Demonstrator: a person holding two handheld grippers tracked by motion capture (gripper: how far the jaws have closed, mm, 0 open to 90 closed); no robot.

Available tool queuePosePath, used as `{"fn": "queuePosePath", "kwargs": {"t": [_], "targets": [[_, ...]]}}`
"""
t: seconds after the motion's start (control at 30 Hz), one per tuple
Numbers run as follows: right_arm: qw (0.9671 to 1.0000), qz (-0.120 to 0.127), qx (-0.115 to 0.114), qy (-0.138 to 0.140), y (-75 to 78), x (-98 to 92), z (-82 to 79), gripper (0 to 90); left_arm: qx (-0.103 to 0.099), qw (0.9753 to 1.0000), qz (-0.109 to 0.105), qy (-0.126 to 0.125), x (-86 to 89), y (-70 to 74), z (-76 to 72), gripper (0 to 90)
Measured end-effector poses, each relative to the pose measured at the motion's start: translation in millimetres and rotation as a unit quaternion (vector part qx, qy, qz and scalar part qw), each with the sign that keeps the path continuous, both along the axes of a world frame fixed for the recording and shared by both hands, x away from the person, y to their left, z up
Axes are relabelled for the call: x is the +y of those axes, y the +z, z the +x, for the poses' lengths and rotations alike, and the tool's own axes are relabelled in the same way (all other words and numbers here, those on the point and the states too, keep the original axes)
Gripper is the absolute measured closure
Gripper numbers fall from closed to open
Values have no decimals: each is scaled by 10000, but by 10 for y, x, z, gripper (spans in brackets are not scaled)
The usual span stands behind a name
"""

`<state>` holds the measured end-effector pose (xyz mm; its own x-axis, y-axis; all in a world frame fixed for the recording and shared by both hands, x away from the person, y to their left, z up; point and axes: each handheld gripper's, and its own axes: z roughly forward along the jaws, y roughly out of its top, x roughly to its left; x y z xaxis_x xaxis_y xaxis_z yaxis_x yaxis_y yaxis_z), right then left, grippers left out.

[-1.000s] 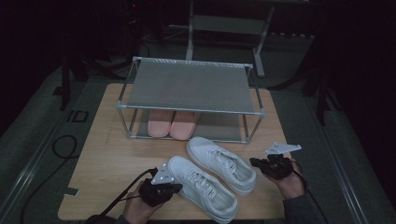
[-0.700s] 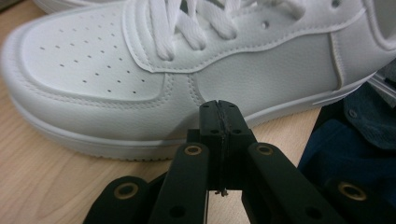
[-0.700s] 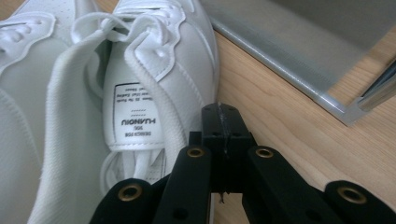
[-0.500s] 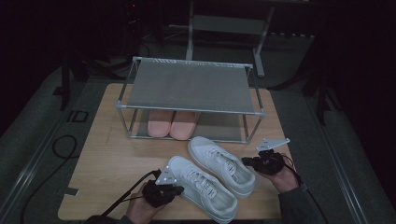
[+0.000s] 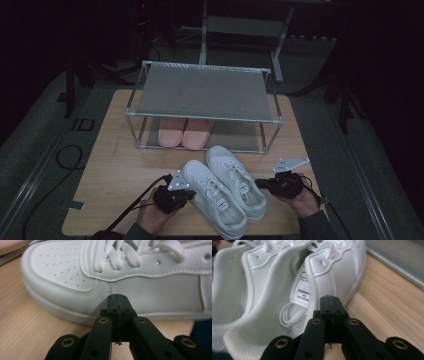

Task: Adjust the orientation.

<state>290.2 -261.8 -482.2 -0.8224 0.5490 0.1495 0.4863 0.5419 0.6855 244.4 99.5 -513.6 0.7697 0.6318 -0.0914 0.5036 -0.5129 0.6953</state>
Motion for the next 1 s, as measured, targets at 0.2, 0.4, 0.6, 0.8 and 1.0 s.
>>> {"fn": "queuePosePath", "kwargs": {"t": [0.2, 0.4, 0.6, 0.8, 1.0], "targets": [[9999, 86, -40, -121, -23, -37, 5, 900, -6, 10000, -49, 20, 4, 30, -37, 900], [9995, -29, 8, -304, -129, 62, 174, 900, 38, 10000, -28, -36, -18, 20, -121, 900], [9998, -77, 50, -182, -125, 88, 153, 900, 159, 9998, -93, 78, 4, -12, -32, 900], [9999, -99, 78, 39, -128, 114, 70, 900, 147, 9998, -27, 143, 32, -3, 61, 900], [9995, -55, 99, 307, -144, 158, -89, 900, 31, 9999, 47, 163, 60, 57, 222, 900]]}}
